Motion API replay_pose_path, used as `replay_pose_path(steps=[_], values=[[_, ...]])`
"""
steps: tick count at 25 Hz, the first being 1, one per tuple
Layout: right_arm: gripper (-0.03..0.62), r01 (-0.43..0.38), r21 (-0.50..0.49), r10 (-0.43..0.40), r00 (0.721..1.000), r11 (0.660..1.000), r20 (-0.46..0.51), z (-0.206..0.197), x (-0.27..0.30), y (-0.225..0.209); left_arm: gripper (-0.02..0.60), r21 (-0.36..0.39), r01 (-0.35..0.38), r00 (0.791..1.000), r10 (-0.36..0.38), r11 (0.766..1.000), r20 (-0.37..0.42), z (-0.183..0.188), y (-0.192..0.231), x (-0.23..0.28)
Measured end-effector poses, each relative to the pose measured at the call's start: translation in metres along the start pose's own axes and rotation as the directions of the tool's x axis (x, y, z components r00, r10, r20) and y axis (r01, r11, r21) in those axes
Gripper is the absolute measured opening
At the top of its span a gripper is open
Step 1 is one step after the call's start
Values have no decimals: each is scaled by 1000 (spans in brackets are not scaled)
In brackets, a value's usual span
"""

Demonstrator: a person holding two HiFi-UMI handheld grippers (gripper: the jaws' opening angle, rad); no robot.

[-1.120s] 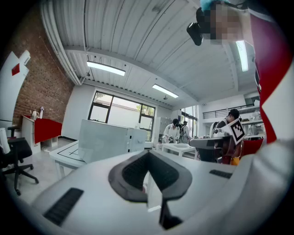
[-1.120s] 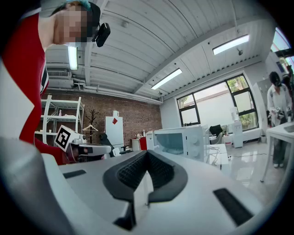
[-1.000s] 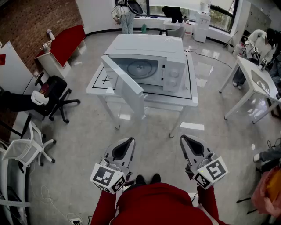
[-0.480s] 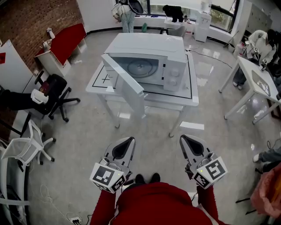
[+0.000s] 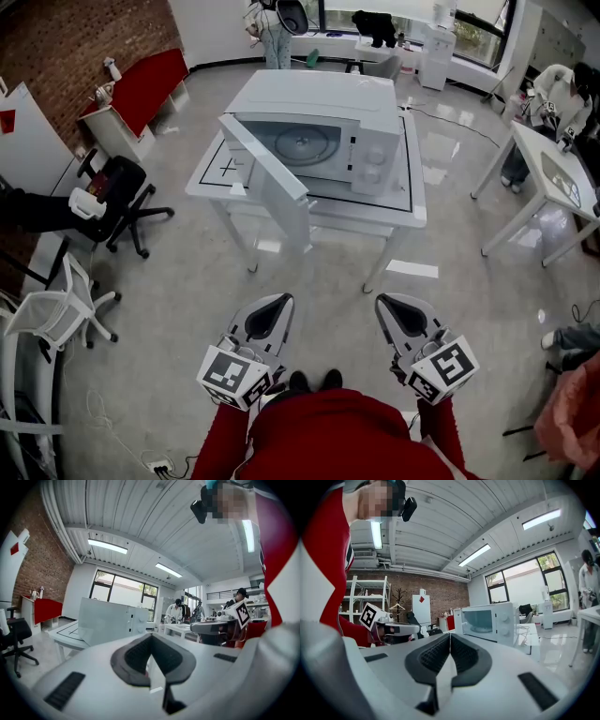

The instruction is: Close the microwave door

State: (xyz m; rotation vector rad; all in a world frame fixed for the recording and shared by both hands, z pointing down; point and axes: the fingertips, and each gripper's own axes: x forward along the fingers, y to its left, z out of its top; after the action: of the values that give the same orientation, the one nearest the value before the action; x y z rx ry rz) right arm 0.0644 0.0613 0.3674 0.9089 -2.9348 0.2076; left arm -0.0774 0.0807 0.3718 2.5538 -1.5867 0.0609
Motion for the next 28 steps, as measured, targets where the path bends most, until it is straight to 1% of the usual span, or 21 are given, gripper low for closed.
replay_pose_path(steps=[6,10,14,19,22,28], values=[[14,12,30,-12,1000,999,6,-3,-4,-7,11,-3,3,999,-3,1000,-36,-12,-4,7],[15,35,37,-36,999,999,18,-1,-6,-17,11,28,4,999,-3,1000,-48,-12,-11,14],[14,52,15,-52,998,999,40,9,-7,-24,11,73,-22,999,24,997,-29,0,-12,18],[14,22,-31,-20,998,999,61,20,-7,-21,11,115,-60,998,60,992,-1,14,-13,21],[15,14,-46,-11,998,999,65,23,-6,-21,11,123,-79,997,79,989,8,18,-13,22],[15,11,-42,-8,997,999,73,26,-3,-22,11,125,-116,993,117,985,5,20,-3,23]])
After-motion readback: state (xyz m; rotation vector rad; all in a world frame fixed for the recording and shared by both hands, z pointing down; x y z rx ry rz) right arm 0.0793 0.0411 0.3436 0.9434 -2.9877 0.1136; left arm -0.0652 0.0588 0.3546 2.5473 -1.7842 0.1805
